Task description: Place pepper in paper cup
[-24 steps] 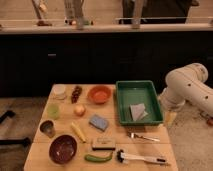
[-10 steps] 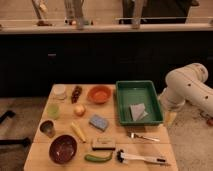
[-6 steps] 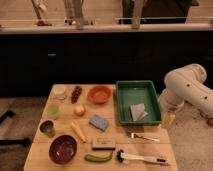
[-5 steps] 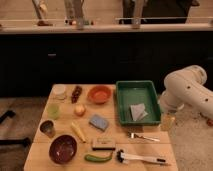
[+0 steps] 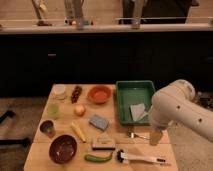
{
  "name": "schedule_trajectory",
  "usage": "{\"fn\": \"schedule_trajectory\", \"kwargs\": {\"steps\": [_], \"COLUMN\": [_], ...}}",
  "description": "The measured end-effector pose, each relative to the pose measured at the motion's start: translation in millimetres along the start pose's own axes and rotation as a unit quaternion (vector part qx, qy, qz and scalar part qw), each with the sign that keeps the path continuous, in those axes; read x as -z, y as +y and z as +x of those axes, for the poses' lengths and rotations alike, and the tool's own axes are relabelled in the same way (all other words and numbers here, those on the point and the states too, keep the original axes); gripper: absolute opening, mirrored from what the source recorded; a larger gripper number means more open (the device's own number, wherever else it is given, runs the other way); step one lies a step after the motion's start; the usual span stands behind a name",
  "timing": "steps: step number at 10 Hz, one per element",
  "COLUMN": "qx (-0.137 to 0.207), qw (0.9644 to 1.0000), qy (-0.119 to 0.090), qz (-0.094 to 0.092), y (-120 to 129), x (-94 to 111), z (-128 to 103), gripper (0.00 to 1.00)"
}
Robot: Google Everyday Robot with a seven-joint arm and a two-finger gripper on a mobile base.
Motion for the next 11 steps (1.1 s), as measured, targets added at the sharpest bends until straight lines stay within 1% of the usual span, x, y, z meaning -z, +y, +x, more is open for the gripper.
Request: {"fn": "schedule_trajectory", "kwargs": {"steps": [2,8,10,11], "qx": [0.008,0.011,0.022,0.028], "qw": [0.9999,0.9999,0.9997,0.9995], "qy": [-0.001,-0.003,-0.012,-0.016], "qz": [0.008,0.008,0.002,-0.001], "y": [18,19,33,47], "x": [-2,-3,-9,-11], "z": [-9,-12,-22,-33], "gripper": [0.8,0.8,0.8,0.8]}}
